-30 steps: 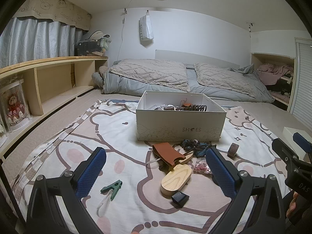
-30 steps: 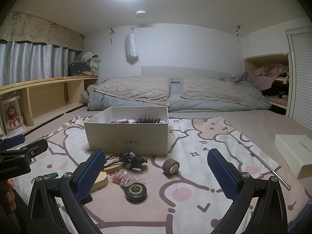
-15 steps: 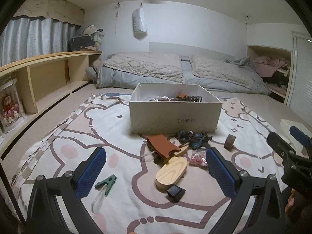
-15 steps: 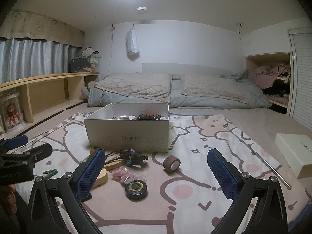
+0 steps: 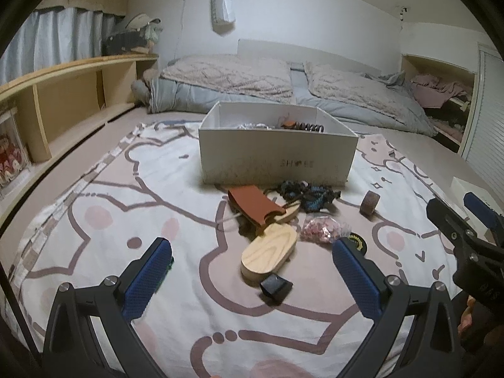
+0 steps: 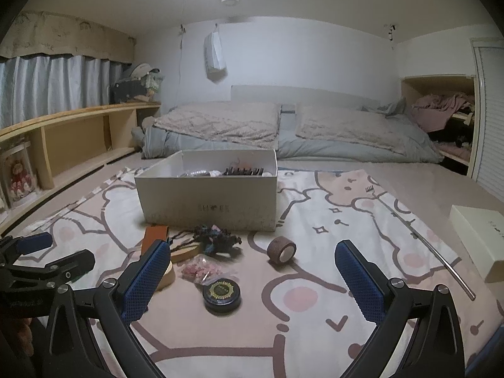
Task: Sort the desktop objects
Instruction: 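Move both grippers down toward the items scattered on the bedspread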
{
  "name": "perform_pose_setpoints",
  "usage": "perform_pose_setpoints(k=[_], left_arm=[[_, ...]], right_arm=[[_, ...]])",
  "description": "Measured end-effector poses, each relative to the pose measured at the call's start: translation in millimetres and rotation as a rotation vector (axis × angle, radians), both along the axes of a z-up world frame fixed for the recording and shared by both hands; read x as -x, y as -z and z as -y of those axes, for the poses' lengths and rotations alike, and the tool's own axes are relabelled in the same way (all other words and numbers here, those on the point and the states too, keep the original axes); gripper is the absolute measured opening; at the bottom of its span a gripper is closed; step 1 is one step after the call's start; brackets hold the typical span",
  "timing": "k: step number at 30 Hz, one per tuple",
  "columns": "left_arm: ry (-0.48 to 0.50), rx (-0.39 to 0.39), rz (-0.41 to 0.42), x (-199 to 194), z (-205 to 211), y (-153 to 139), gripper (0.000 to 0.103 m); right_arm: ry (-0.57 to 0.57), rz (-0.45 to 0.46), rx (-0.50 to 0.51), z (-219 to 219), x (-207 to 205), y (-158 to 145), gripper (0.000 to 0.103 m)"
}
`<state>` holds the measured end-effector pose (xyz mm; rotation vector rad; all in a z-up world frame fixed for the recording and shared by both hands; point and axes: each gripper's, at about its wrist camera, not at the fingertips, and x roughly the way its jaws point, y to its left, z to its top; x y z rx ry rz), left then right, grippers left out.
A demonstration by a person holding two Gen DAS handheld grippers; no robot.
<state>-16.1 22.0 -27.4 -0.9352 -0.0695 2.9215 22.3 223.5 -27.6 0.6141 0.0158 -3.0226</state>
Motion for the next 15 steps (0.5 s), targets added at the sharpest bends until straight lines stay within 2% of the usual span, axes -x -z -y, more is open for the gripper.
perform_pose_setpoints(k=[11,15], left_arm=[[0.004,-0.002,0.087,6.8,-10.8,19.6,0.103],[-0.016,-0.027,0.121,10.2,-12.6,28.5,0.103]], right_arm=[[-0.014,0.089,0.014,-0.1,15.2,9.6,0.103],[-0.020,0.141,0.016,1.0,24.0,14.5,0.103]])
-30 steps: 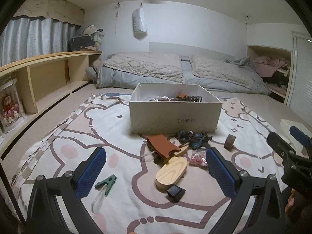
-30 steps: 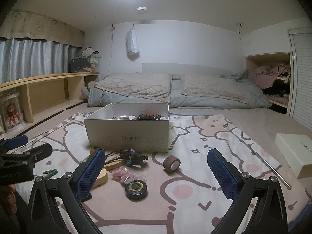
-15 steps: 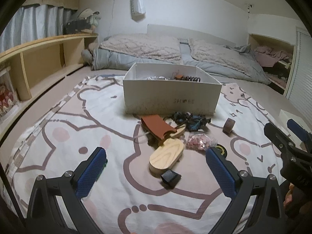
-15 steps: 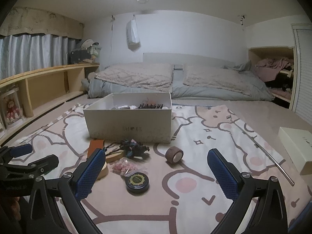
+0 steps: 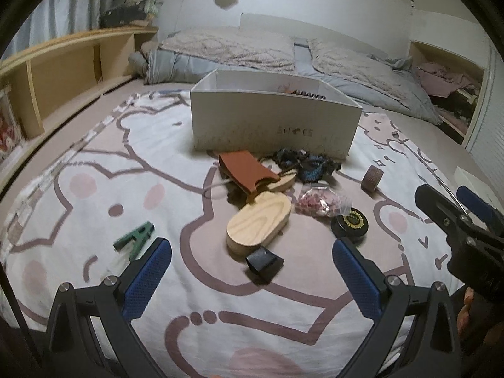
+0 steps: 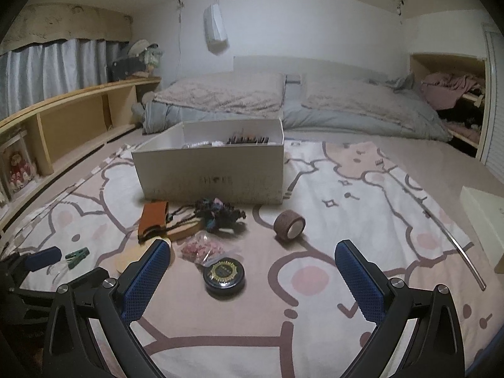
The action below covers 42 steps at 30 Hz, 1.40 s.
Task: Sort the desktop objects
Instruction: 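Move both grippers down toward the items scattered on the bedspread, then bring the left gripper to the black square block while the right gripper nears the black tin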
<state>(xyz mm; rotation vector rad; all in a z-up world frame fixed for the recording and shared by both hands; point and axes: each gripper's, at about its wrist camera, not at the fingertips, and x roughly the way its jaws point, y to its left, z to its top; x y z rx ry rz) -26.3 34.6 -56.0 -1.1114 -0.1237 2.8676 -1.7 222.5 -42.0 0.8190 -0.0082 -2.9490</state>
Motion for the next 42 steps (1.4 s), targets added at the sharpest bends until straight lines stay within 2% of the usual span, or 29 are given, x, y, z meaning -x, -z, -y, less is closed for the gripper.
perform_pose_setpoints(k=[6,12,22,25,29,37,42], left_arm=[[-0.045,-0.022,0.062,6.5,-1.1,15.4,0.103],[-0.096,-0.015,0.097,13.5,1.2,25.9,0.103],[-0.163,-0.040,0.173,19.5,0.8,49.8,0.103],[-0.172,-0.050,0.192,21.0,-0.8,56.4,0.103],[-0.190,-0.036,0.184,19.2,-3.3,60.6,0.103],[-0.198,0.017,0.185,19.1,-10.9,68.6,0.103],[-0.196,-0.011,0.197,20.4,-6.7,71.0,0.103]], right_arm=[[-0.011,0.048,-0.019,0.8,12.9,5.3,0.103],[-0.046,0.155,-0.011,-3.2,36.6,18.2,0.103],[-0.159,0.218,-0.125,13.9,67.8,39.4,0.103],[-0.202,0.246,-0.124,16.1,75.0,45.8,0.103],[-0.251,0.301,-0.097,17.2,83.1,53.6,0.103],[-0.331,0.373,-0.104,26.7,96.1,71.5,0.103],[-0.341,0.430,-0.116,27.7,104.9,84.4,0.103]])
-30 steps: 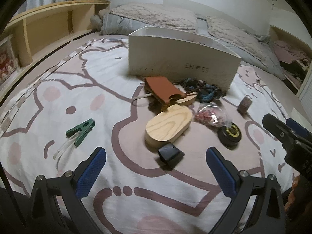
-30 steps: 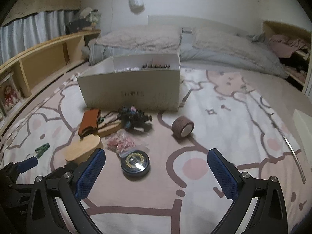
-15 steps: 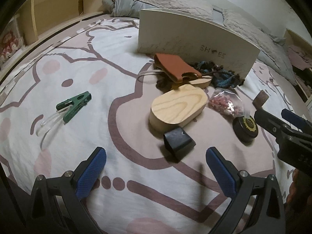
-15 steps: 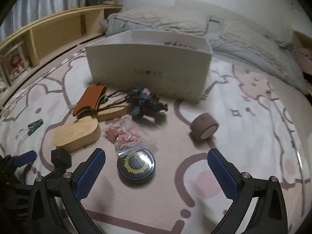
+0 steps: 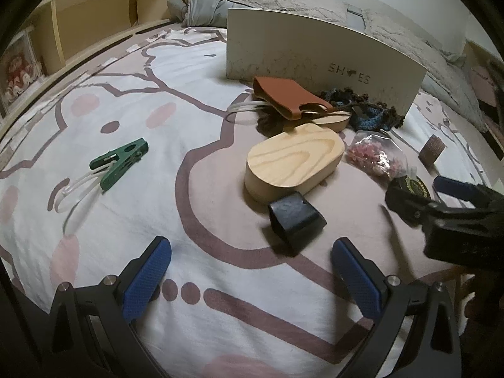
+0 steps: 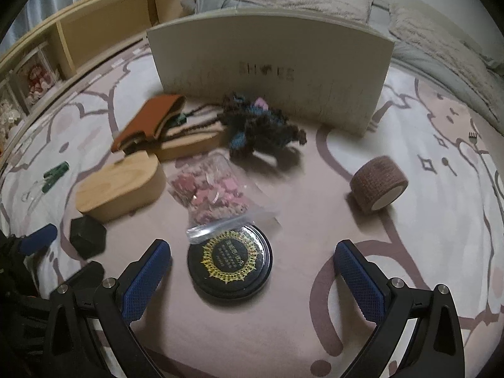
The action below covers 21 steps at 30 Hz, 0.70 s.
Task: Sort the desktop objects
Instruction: 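Bring the left gripper to the black square block while the right gripper nears the black tin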
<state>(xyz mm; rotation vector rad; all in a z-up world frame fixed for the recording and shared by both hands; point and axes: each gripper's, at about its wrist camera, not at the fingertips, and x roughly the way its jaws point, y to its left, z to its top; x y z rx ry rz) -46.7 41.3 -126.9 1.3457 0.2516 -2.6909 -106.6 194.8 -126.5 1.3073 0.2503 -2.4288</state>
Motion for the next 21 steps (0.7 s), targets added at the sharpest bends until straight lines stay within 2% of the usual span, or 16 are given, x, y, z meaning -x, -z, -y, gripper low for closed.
perform_pose_setpoints(k=[4,10,21], left_arm=[[-0.004,-0.009,0.010,0.9,0.0,1.5,0.103],[-0.058,-0.092,0.001,1.7,7.3,-0.6,0.103],[-0.149,-0.119,-0.027,3.0,6.7,-3.3,0.103]], right_arm=[[-0.015,0.028,-0.010,1.6,3.5,7.4,0.103],[-0.024,0.042,-0.028,3.9,5.7,12.1,0.103],[-0.019,0.045,-0.013,1.6,8.7,15.0,0.103]])
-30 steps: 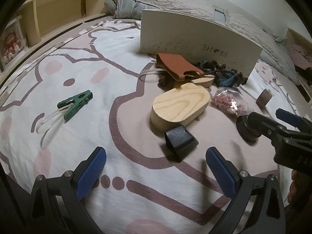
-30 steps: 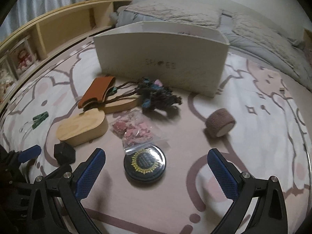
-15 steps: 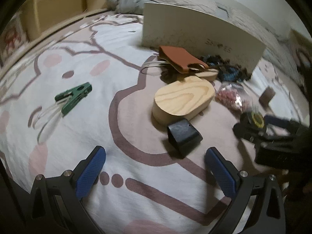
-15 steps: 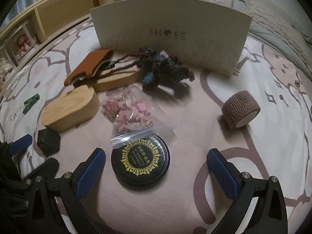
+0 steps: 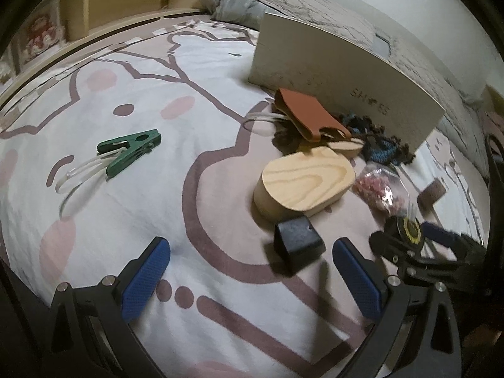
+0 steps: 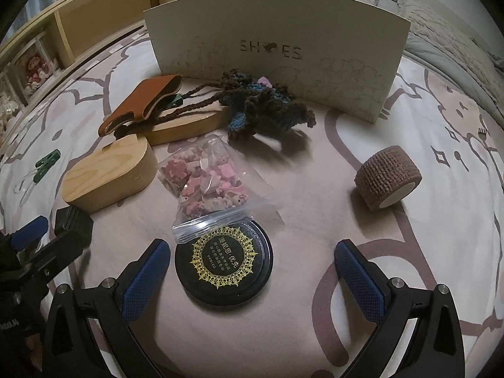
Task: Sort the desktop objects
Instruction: 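Bring the left gripper to the black square block while the right gripper nears the black tin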
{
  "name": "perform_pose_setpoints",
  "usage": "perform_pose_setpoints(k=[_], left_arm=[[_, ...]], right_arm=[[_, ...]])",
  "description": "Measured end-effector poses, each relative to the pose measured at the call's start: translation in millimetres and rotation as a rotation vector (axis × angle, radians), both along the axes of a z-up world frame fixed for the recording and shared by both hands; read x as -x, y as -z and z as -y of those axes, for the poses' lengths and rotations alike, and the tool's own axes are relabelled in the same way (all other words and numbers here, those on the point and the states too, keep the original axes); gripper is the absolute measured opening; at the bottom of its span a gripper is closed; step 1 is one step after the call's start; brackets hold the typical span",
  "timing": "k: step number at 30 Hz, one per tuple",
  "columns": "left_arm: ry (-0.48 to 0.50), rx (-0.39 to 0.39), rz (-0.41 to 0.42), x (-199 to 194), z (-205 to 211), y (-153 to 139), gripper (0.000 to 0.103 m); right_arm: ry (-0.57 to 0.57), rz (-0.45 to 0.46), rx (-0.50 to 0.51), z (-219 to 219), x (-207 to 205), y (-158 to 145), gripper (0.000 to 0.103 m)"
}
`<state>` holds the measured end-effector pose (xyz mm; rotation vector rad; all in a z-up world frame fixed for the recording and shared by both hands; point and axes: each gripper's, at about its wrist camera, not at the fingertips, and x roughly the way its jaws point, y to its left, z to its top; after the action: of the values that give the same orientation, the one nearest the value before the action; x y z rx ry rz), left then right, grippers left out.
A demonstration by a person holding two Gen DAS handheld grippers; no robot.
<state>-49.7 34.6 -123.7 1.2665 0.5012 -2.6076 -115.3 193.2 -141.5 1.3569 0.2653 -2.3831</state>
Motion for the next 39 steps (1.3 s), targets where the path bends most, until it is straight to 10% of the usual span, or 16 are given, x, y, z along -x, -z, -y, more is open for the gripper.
perform_pose_setpoints(k=[39], left_arm=[[-0.042,0.257,0.068,-11.6,9.2,1.9,0.103]], right_arm=[[0.027,-0.037,0.022,-0.2,-0.3,3.9,0.103]])
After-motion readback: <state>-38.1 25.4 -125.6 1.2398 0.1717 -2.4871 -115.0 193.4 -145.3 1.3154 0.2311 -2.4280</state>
